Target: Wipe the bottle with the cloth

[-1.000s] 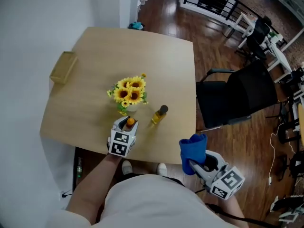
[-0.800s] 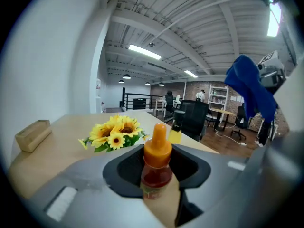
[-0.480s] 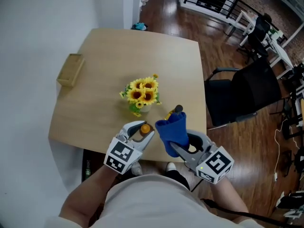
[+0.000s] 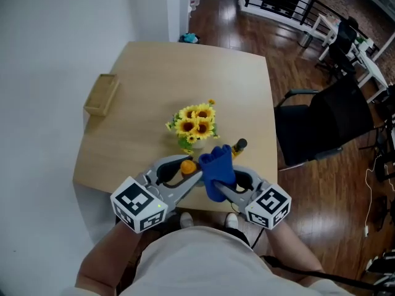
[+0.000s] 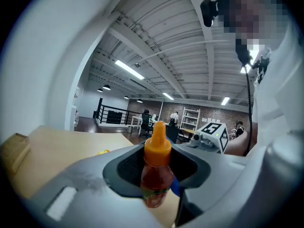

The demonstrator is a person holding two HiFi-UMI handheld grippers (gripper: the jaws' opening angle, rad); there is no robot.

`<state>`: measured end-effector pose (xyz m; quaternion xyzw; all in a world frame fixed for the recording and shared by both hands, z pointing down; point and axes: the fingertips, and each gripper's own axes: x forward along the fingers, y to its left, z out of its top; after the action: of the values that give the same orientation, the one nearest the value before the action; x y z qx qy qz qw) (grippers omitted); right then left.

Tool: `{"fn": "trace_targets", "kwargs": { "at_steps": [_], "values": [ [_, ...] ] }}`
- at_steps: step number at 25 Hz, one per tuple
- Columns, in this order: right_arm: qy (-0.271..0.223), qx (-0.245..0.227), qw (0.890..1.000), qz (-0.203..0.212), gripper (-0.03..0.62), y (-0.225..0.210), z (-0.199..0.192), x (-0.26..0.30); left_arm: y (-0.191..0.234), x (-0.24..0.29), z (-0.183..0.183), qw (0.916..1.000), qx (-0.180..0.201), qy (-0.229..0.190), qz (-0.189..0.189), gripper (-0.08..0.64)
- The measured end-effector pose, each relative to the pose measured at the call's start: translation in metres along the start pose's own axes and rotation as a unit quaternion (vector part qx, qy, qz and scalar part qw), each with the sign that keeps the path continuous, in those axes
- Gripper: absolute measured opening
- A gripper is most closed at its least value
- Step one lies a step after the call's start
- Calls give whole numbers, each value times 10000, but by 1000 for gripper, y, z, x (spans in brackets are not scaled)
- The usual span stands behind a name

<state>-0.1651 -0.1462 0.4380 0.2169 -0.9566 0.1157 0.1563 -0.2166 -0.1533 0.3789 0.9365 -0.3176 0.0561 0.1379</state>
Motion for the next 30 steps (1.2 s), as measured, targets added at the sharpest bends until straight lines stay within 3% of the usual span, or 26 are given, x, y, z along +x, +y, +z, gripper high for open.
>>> {"fn": "trace_targets", "kwargs": {
  "at_steps": [7, 9, 12, 16, 19, 23, 30],
  "values": [
    [765, 208, 9960, -401, 153, -26, -69, -10, 3, 1, 30, 9996, -186, -188, -63, 161],
    [816, 180, 9953, -484, 153, -28, -73, -20, 8, 6, 31, 9996, -221, -186, -1, 161],
    [551, -146, 9975, -409, 153, -12, -45, -40, 12, 15, 24, 9995, -253, -75, 155, 161],
    [194, -995, 9948, 116, 153, 28, 11, -52, 10, 27, 14, 9990, -297, 43, 342, 163],
    [219, -1094, 9930, 386, 153, 42, 17, -45, 2, 36, 16, 9985, -395, -25, 391, 163],
    [327, -812, 9948, 513, 153, 28, -16, -38, -15, 42, 33, 9979, -440, -219, 431, 162],
    [1172, -527, 9904, 505, 153, -16, -93, -65, -35, 45, 50, 9956, -554, -503, 559, 161]
  ]
}}
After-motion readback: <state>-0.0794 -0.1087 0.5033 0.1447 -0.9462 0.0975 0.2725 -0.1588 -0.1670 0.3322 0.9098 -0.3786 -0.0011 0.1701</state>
